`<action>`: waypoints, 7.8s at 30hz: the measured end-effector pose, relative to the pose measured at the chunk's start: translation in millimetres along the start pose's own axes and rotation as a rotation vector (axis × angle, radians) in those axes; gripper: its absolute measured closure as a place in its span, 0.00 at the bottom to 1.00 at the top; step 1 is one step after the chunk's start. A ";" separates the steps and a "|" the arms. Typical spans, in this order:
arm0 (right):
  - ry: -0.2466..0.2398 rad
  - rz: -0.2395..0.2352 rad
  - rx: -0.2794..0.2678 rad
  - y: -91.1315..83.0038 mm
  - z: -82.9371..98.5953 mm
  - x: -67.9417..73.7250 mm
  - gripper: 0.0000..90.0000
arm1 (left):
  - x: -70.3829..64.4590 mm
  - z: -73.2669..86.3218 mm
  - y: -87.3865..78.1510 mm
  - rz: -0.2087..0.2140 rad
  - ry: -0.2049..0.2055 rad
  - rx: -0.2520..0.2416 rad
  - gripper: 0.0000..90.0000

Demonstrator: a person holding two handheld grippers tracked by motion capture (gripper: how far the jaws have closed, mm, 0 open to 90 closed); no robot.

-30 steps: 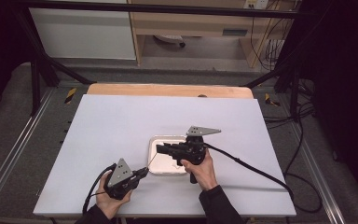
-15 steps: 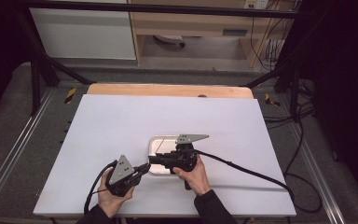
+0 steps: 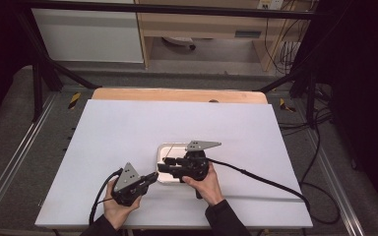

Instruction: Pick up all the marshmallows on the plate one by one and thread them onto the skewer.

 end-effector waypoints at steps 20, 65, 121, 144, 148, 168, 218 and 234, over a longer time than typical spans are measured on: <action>-0.185 0.291 0.135 -25.1 13.2 -50.2 0.17 | 11.0 7.6 -7.9 0.014 -0.084 0.007 0.99; -0.232 0.277 0.215 -14.8 39.4 -60.1 0.87 | 9.8 9.6 -5.5 0.028 -0.078 0.026 0.99; 0.015 -0.038 -0.073 -60.3 -51.9 -29.4 0.89 | -8.0 6.2 1.5 0.106 0.049 0.025 0.99; 0.037 -0.075 -0.077 -45.9 -39.6 -21.7 0.94 | -8.4 9.7 4.6 0.092 0.011 0.032 0.99; 0.037 -0.079 -0.079 -43.2 -36.3 -19.6 0.94 | -9.1 10.8 6.1 0.092 -0.005 0.033 0.99; 0.034 -0.100 -0.126 -36.4 -28.6 -11.7 0.94 | -10.8 10.5 7.9 0.075 -0.023 0.022 0.99; -0.067 0.113 -0.065 -43.7 -19.5 -31.1 0.26 | -0.2 9.2 5.7 0.067 -0.024 -0.008 0.99; -0.229 0.256 0.196 -34.7 25.5 -71.6 0.33 | 3.9 14.0 3.2 0.061 -0.085 0.021 0.99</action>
Point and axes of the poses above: each handheld gripper's, and its own axes: y roughly forward along the jaws, z roughly out of its underside, x roughly to its left, the point moved 5 cm from there along y, roughly forward along the jaws, and after that the axes turned 12 degrees about z, right-handed, at the moved point
